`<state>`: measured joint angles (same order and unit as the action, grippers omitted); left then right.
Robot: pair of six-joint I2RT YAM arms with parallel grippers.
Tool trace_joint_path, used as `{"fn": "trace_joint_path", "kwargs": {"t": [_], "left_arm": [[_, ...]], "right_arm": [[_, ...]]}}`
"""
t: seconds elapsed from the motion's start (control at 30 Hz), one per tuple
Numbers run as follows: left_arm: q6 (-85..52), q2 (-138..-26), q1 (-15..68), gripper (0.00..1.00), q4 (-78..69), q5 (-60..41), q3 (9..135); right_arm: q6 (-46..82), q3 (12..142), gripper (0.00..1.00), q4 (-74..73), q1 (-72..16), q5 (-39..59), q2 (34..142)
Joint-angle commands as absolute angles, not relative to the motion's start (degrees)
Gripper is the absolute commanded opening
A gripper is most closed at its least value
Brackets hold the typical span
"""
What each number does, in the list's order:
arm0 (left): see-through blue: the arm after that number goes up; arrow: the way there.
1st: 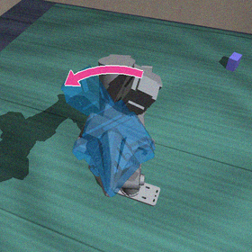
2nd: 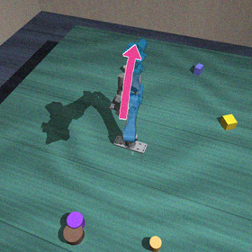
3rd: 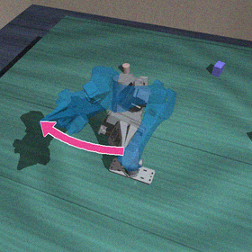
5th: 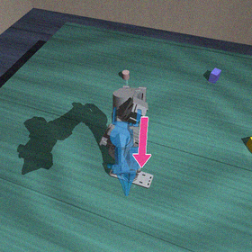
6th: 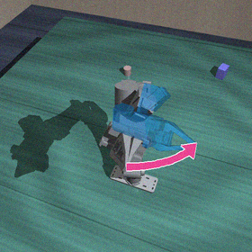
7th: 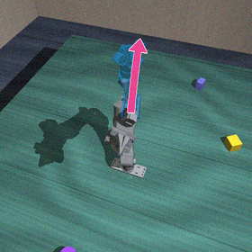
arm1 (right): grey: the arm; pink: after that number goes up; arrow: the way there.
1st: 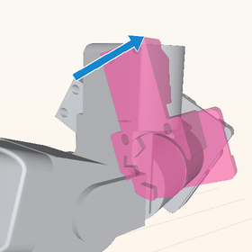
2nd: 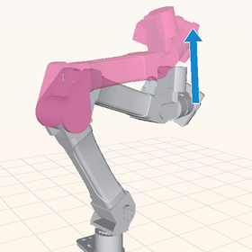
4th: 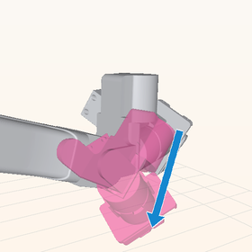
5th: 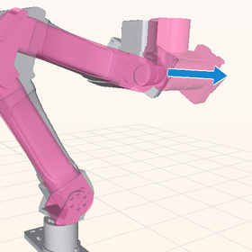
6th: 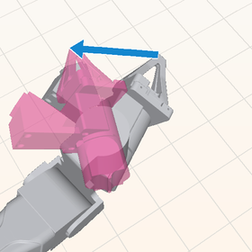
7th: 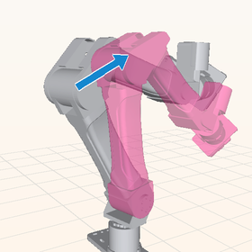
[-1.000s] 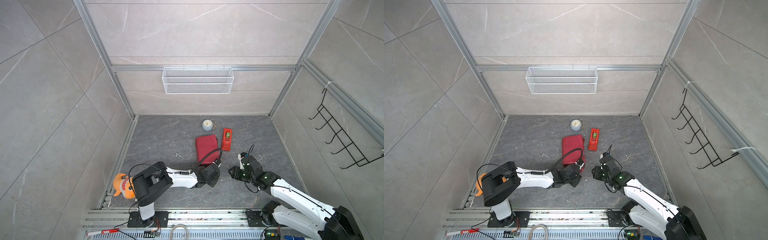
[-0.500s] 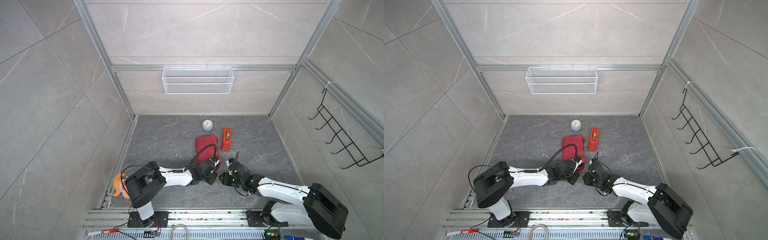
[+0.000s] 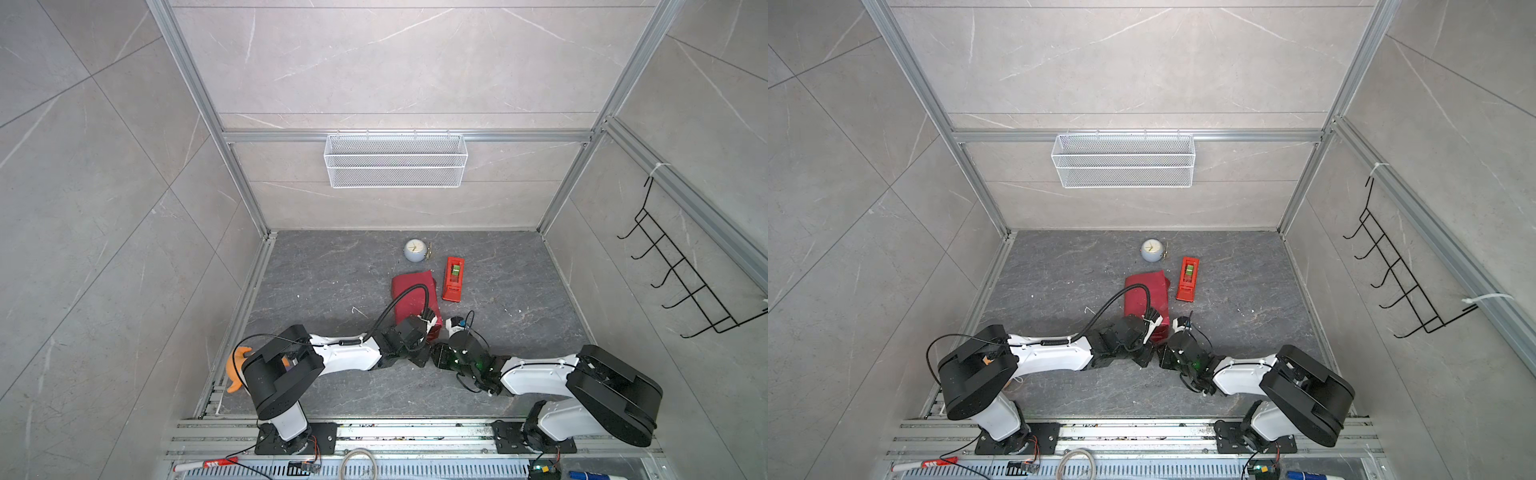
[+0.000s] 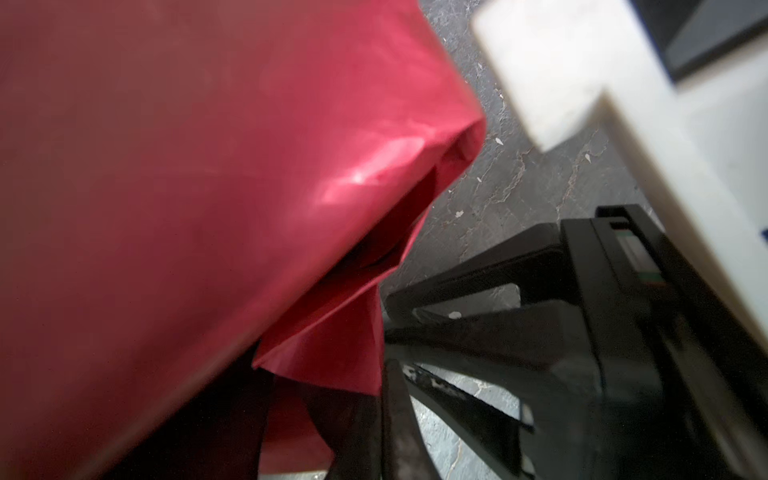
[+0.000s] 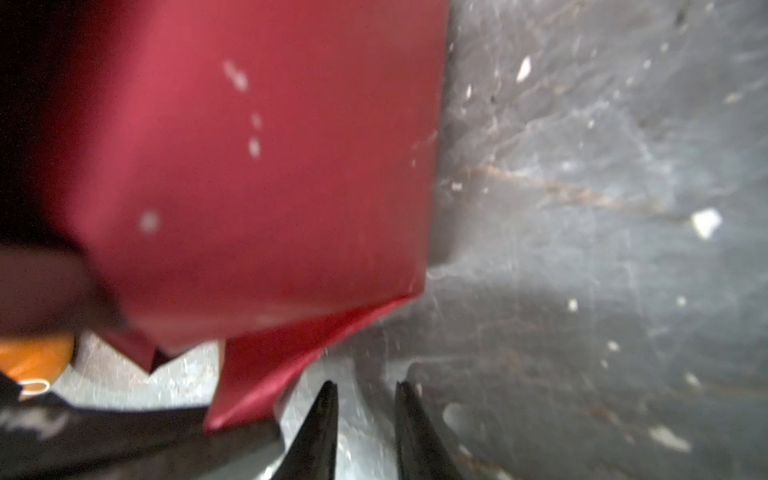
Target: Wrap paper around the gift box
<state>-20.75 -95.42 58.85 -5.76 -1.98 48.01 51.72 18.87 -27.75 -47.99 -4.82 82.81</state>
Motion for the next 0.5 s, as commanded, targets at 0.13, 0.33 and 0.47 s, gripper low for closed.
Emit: {"fn": "trace_joint_path", "kwargs": {"t": [0.13, 0.33, 0.47], "left_arm": [[-17.96, -91.72, 58.71, 0.09, -6.92, -3.34, 46.52], [-15.40, -89.21, 58.71, 0.26, -7.37, -3.42, 44.79], [-12.14, -86.07, 58.71, 0.33, -8.23, -2.87, 42.16]], "right_arm": [[51.43, 16.73, 0.28, -36.27, -48.25, -8.17, 87.41], [51.59, 16.48, 0.27, -39.34, -48.21, -8.26, 89.30], [51.86, 16.10, 0.27, -39.55, -48.23, -8.30, 89.23]]}}
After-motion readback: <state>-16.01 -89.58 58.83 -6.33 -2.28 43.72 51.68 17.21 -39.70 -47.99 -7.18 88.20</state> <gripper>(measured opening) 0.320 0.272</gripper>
